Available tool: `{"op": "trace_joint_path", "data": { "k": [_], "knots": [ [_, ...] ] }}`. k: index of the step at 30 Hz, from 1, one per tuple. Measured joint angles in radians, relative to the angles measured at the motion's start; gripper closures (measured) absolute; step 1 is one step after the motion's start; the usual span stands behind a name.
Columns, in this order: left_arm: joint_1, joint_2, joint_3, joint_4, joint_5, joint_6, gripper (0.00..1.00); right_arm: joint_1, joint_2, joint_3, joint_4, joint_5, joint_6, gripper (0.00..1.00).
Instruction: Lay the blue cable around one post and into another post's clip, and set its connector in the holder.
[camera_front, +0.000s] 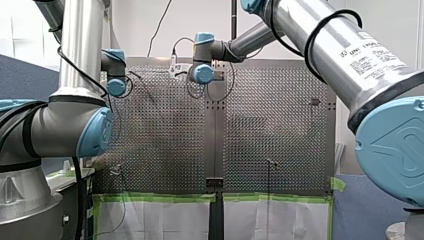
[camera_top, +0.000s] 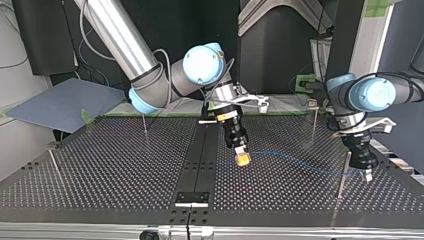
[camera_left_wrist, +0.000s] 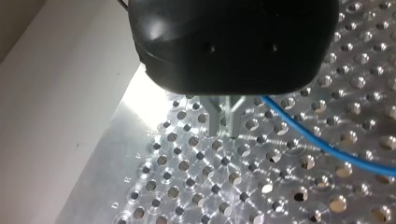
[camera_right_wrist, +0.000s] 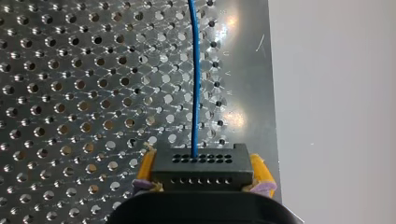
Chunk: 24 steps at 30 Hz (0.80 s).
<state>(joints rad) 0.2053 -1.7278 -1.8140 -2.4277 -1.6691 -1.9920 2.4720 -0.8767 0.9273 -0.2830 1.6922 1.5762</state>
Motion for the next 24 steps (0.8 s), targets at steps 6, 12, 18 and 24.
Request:
{"op": "trace_joint_path", "data": {
  "k": [6, 12, 18, 24],
  "knots": [
    [-0.004, 0.0, -0.001, -0.014, -0.012, -0.015, 0.0, 0.0, 0.0, 0.0, 0.015, 0.0, -0.001, 1.0],
    [-0.007, 0.0, -0.002, -0.037, -0.054, -0.019, 0.0, -0.001, 0.0, 0.0, 0.045, 0.0, -0.003, 1.0],
    [-0.012, 0.0, -0.007, -0.04, -0.072, -0.019, 0.0, -0.007, 0.001, 0.002, 0.082, 0.014, -0.004, 1.0],
    [-0.014, 0.0, -0.016, -0.037, -0.074, -0.019, 0.0, -0.013, 0.001, 0.024, 0.101, 0.04, -0.009, 1.0]
  ]
}}
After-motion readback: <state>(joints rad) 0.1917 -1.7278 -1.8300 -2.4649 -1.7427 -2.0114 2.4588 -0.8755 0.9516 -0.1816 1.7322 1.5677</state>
